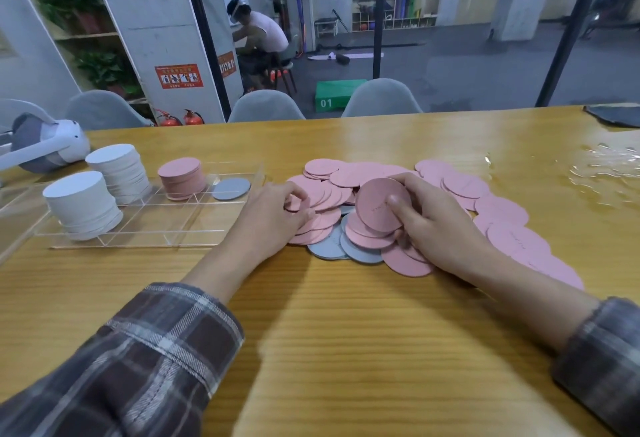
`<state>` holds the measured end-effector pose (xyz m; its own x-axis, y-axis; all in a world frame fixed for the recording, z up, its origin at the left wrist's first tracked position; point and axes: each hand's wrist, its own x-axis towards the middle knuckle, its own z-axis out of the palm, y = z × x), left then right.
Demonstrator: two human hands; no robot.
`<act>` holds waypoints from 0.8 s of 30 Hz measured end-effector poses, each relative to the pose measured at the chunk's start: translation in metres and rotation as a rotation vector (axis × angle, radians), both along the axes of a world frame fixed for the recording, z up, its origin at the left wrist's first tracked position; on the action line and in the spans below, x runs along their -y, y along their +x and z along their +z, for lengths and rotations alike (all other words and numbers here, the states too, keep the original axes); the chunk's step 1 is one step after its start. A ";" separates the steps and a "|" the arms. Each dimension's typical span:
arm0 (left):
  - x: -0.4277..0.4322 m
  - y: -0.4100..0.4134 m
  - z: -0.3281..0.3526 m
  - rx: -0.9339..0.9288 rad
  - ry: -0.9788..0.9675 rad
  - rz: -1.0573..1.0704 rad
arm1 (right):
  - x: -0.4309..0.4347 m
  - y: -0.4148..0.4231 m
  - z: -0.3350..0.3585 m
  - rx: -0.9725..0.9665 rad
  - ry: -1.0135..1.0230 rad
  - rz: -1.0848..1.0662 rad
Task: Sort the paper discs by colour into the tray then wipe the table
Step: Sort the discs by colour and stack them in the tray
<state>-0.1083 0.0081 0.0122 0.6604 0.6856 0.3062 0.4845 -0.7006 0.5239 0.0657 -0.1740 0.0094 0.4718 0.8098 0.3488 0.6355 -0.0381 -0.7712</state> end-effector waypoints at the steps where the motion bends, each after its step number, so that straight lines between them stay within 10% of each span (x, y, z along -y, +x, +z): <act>1: 0.001 -0.001 0.001 0.000 -0.003 0.005 | 0.000 0.000 0.000 0.001 0.000 0.001; 24: 0.018 0.004 0.015 0.424 -0.533 -0.310 | 0.003 -0.010 0.009 -0.178 -0.047 0.065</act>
